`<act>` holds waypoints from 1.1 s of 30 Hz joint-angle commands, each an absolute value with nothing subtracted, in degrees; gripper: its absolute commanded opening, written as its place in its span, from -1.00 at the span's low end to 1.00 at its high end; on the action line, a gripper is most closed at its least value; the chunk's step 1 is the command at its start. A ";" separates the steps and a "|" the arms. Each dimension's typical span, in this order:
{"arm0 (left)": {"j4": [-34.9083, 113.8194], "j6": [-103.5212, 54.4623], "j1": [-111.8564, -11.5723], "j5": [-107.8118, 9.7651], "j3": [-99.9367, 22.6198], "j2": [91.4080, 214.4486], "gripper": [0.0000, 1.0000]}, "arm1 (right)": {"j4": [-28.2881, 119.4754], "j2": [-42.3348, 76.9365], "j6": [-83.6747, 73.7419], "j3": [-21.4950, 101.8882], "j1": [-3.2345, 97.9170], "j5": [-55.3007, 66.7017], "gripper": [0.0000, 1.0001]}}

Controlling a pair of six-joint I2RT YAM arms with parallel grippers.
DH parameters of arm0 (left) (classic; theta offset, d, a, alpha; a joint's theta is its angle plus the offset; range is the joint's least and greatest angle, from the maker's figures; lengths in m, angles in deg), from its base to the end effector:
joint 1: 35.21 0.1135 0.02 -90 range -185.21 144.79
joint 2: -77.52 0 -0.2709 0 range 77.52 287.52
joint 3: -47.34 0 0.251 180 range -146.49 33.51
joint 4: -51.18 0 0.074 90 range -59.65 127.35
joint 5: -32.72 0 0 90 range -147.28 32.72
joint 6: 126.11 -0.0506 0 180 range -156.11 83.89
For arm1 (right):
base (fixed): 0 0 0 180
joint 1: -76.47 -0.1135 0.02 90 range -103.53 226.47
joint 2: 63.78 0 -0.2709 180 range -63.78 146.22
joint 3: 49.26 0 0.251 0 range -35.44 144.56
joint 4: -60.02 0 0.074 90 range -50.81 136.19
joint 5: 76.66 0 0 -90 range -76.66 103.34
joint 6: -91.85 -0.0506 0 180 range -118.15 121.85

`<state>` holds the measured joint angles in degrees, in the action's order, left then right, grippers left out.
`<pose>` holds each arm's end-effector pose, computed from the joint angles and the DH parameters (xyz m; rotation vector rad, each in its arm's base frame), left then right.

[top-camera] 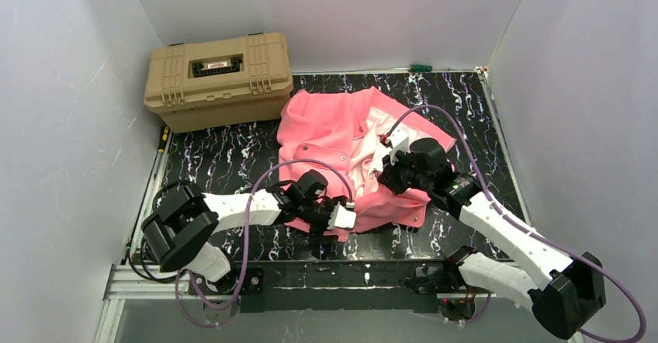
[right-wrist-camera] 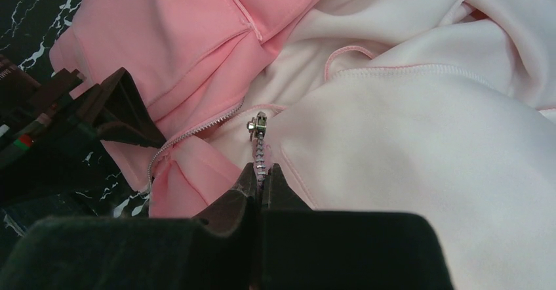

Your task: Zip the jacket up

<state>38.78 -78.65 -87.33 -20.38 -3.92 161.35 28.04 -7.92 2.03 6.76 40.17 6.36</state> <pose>0.1500 -0.2423 0.1668 1.8931 1.3155 -0.8382 0.1773 0.1379 0.2729 -0.7462 2.0301 0.4982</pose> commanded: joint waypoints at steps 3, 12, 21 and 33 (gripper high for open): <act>46.49 -78.39 -88.88 -27.31 -1.42 164.06 0.39 | 31.95 -8.99 1.13 5.51 40.91 7.00 -0.97; 46.54 -80.25 -88.84 -33.29 0.47 161.64 -0.49 | 31.40 -9.28 1.60 5.57 41.53 6.82 -0.97; 25.95 -76.57 -84.86 -33.01 -11.90 147.08 -1.00 | 27.24 -10.17 4.59 8.85 41.97 4.52 -0.97; 2.60 -89.83 -83.93 -35.37 -35.32 138.38 -0.98 | 23.68 -10.26 5.79 15.30 42.10 2.71 -0.97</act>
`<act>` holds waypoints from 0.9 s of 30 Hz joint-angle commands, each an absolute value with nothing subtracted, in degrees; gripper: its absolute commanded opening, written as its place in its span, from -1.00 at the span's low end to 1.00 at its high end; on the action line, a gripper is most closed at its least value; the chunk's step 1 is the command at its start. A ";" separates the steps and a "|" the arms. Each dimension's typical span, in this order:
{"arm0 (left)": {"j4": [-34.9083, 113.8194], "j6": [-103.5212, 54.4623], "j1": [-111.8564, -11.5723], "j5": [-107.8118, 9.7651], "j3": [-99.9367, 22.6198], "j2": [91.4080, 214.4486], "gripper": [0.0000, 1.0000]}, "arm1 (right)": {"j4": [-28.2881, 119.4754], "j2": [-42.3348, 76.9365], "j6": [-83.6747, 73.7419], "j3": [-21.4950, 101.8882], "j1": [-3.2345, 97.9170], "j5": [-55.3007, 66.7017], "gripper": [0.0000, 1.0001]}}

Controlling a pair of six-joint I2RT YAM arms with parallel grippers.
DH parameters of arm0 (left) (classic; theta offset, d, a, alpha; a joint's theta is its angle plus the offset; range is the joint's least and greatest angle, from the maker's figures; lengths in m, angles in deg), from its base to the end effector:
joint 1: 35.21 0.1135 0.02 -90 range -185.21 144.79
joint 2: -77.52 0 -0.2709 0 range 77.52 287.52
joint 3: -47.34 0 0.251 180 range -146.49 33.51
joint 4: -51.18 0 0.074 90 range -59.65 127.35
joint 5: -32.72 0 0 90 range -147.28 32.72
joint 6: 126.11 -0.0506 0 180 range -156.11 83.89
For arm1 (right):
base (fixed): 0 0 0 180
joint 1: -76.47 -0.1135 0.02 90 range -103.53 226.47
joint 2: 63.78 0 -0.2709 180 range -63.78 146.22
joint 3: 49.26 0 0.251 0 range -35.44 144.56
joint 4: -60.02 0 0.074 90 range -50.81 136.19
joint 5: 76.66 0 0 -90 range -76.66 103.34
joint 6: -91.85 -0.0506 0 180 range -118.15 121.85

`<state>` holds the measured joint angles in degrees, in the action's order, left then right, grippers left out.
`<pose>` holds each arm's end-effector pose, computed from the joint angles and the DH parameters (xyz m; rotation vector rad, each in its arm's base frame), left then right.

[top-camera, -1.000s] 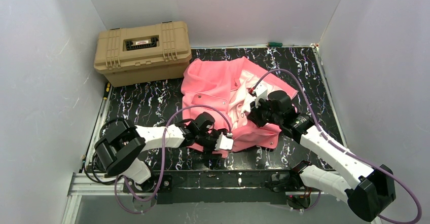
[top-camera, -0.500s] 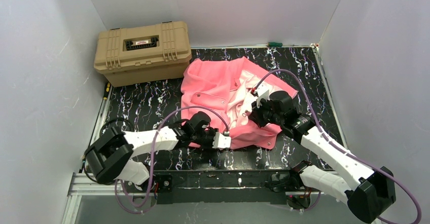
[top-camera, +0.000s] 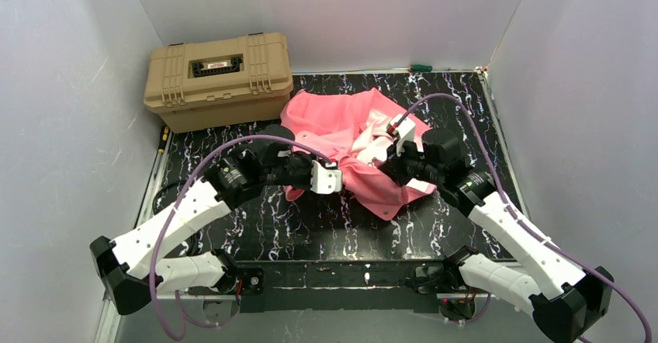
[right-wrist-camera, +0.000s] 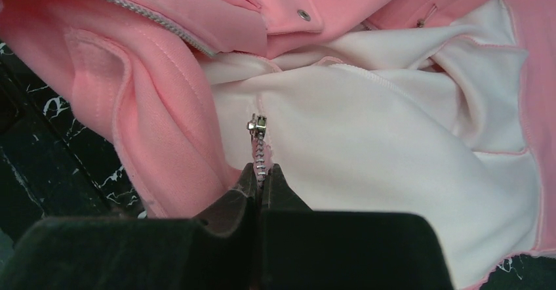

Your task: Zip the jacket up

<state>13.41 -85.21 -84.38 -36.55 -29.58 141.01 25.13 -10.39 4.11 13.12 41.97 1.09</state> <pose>0.1524 -0.2037 0.3642 1.6424 1.1134 -0.3612 0.1731 0.1320 0.3163 -0.7788 1.9061 0.5689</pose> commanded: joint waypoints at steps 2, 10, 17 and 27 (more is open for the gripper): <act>-0.99 -87.56 -83.94 -33.21 -36.68 137.09 -0.96 | 23.69 -10.03 6.52 13.98 42.10 7.67 -0.97; -4.21 -78.10 -82.77 -29.95 -35.17 133.70 -0.98 | 24.09 -5.22 3.76 11.16 42.54 31.00 -0.97; -1.28 -76.68 -80.46 -31.97 -34.86 135.57 -0.98 | 25.53 -5.16 2.20 9.19 42.54 40.23 -0.97; 10.49 -80.80 -77.81 -44.65 -32.87 143.50 -1.00 | 36.31 -15.40 6.33 6.48 42.95 17.34 -0.97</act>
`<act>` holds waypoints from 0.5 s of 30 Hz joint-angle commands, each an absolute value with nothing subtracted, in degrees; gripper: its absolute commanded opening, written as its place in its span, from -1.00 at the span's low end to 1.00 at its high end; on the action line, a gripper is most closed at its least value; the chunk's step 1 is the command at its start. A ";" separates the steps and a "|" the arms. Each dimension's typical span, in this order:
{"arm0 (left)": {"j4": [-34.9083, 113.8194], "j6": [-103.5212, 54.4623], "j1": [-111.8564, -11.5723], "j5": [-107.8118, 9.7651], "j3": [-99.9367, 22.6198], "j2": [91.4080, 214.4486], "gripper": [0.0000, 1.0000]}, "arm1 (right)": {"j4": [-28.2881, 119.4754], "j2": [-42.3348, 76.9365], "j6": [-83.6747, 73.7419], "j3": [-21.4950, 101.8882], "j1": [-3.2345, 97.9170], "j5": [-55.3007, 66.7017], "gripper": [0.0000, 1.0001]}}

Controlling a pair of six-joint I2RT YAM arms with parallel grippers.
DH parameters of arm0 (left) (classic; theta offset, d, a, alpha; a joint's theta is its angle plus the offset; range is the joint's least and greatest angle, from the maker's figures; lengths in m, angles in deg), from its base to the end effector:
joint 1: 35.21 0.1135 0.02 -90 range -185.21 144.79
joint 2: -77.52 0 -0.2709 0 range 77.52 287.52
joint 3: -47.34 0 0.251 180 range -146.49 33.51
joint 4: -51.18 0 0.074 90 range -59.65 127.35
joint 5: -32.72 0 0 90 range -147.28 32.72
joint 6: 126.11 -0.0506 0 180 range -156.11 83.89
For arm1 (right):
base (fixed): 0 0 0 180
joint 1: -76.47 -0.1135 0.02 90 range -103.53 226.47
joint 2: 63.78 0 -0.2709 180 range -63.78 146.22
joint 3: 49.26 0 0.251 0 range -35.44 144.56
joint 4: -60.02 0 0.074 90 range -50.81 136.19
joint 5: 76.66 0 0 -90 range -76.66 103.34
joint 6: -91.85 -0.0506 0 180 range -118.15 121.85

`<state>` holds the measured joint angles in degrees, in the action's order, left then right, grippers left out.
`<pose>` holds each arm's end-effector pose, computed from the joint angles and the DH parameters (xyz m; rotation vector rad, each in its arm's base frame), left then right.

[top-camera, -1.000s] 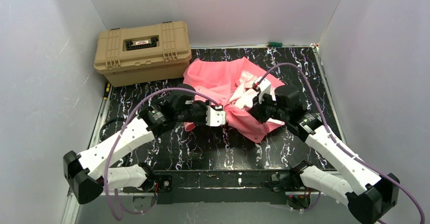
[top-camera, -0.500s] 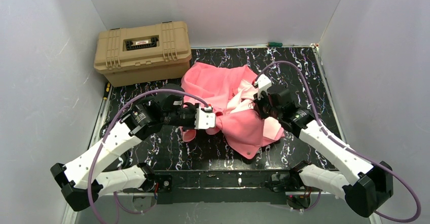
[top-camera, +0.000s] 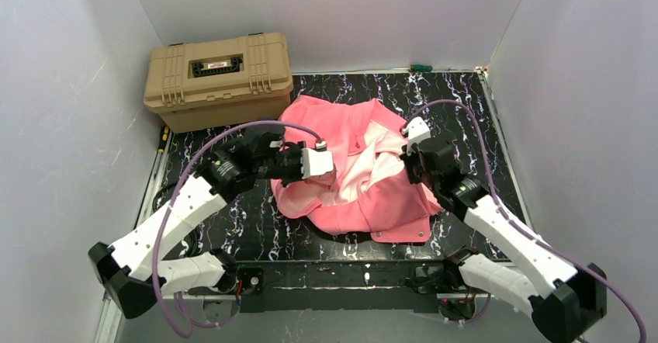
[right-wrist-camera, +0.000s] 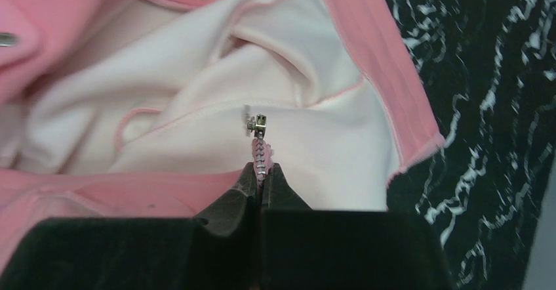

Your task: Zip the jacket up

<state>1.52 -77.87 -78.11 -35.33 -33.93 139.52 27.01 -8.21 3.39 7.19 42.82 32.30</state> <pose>0.1586 -0.1732 0.3743 1.5658 1.3771 -0.4137 0.1931 0.1088 0.2760 -0.4477 2.0496 -0.0158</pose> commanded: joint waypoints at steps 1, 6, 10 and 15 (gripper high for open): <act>14.47 -83.22 -77.84 -49.05 -32.67 145.60 -1.00 | 36.23 -16.05 6.47 7.00 42.98 12.74 -0.97; 18.18 -83.19 -78.11 -57.90 -48.78 156.62 -1.00 | 34.46 -14.96 4.82 11.40 42.94 -2.34 -0.97; 15.97 -80.21 -80.43 -50.99 -55.66 155.82 -1.00 | 35.55 -14.72 2.75 13.45 42.98 -9.98 -0.97; 15.15 -74.15 -82.33 -47.00 -51.64 147.77 -1.00 | 40.65 -13.68 -1.98 14.39 43.06 -15.14 -0.97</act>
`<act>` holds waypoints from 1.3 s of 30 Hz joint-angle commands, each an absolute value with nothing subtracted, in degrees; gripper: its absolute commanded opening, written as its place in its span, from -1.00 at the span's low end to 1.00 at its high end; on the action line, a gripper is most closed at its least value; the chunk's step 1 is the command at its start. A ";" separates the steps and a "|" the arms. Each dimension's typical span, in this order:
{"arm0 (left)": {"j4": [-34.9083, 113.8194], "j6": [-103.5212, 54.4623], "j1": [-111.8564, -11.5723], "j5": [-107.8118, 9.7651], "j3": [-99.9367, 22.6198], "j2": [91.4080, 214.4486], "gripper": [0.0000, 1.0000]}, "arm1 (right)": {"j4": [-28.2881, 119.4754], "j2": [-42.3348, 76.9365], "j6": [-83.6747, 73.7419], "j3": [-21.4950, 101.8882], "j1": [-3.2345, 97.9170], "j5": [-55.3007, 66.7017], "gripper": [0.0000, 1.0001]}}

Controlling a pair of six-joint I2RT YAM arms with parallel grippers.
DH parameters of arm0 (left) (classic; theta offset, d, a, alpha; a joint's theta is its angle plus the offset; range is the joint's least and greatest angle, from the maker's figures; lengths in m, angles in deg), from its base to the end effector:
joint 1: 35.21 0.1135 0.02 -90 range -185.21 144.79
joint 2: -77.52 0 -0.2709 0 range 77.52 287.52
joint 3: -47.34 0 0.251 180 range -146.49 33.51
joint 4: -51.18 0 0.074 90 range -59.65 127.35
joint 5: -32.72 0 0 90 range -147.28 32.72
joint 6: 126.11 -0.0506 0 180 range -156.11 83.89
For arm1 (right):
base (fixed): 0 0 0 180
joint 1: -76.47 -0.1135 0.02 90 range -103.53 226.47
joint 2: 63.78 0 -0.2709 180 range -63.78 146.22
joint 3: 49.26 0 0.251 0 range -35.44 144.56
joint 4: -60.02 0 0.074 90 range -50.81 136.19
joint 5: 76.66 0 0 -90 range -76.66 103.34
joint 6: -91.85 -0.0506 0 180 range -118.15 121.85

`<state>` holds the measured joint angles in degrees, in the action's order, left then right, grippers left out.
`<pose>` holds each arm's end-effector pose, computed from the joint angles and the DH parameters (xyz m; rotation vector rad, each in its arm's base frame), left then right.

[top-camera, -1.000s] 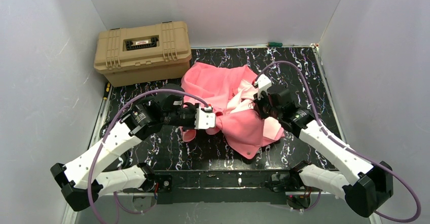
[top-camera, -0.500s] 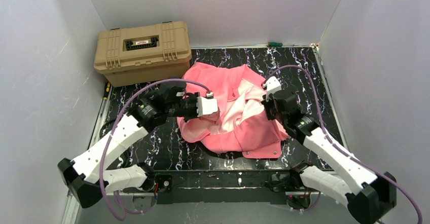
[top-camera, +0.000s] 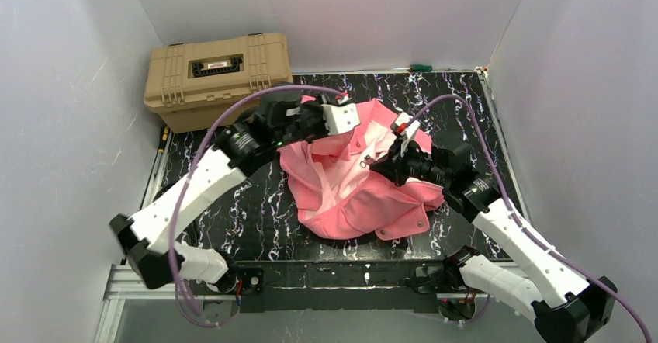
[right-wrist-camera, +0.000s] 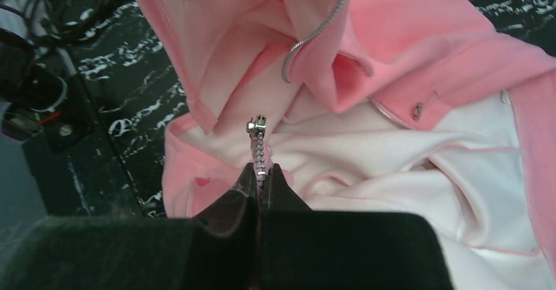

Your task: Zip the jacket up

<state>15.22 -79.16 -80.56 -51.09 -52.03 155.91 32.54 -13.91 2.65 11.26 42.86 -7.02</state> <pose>0.2210 -0.2314 0.4366 1.3310 1.2597 -0.1272 0.1637 0.1300 0.3319 -0.8008 1.7334 0.7228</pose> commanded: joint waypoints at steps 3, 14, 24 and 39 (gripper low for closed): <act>13.97 -71.91 -84.40 -43.88 -50.01 144.50 -1.00 | 49.75 -12.80 -8.16 12.56 43.22 -18.03 -0.97; 9.47 -73.98 -88.53 -50.33 -45.99 146.80 -1.00 | 55.54 -7.88 -14.10 15.41 43.41 -22.16 -0.97; 10.74 -73.25 -88.71 -63.26 -41.69 150.16 -1.00 | 44.90 -12.99 -12.43 16.41 43.43 -3.87 -0.97; 13.84 -75.82 -93.05 -65.18 -42.21 154.21 -1.00 | 62.41 -2.77 -25.01 15.31 37.89 -2.25 -0.97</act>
<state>12.14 -75.31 -92.47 -64.01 -41.16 153.09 56.73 -3.18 -23.74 14.21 40.50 -5.73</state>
